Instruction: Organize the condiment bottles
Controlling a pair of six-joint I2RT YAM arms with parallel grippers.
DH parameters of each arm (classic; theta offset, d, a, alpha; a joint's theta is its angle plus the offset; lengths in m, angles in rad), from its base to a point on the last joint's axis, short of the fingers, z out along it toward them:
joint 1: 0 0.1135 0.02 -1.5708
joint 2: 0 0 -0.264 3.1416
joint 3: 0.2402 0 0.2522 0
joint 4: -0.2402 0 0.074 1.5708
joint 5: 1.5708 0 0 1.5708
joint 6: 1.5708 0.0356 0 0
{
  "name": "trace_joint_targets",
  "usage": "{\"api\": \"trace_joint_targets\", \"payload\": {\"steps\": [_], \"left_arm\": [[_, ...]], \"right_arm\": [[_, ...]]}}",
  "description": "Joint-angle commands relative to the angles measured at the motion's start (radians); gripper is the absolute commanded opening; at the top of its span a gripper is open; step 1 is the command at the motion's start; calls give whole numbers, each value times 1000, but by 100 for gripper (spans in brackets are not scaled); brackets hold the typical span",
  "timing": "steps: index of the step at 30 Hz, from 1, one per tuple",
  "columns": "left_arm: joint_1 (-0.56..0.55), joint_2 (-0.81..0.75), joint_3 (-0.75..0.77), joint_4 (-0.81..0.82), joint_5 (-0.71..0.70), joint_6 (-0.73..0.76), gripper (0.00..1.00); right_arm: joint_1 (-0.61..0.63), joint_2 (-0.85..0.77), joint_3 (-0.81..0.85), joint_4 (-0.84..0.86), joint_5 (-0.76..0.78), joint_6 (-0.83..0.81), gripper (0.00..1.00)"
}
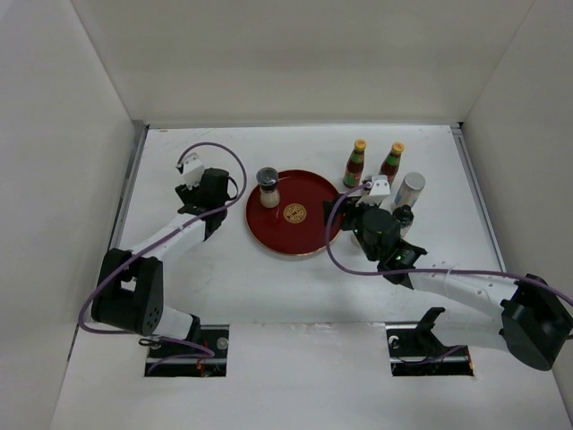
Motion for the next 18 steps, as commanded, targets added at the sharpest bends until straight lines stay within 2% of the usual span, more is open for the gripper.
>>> {"api": "trace_joint_targets", "payload": {"steps": [1,5,13,18], "left_arm": [[-1,-35,20,37,1,-11,45],[-46,-136,11,30,-16,-4,38],[-280,-394,-32,-59,-91,45,38],[-391,-458,-86,-107,-79,25,38]], "right_arm": [[12,-13,23,50,-10,-9,86],[12,-10,23,50,-10,-9,86],[12,-1,24,50,-10,-8,86],[12,-4,24,50,-10,-6,86]]}}
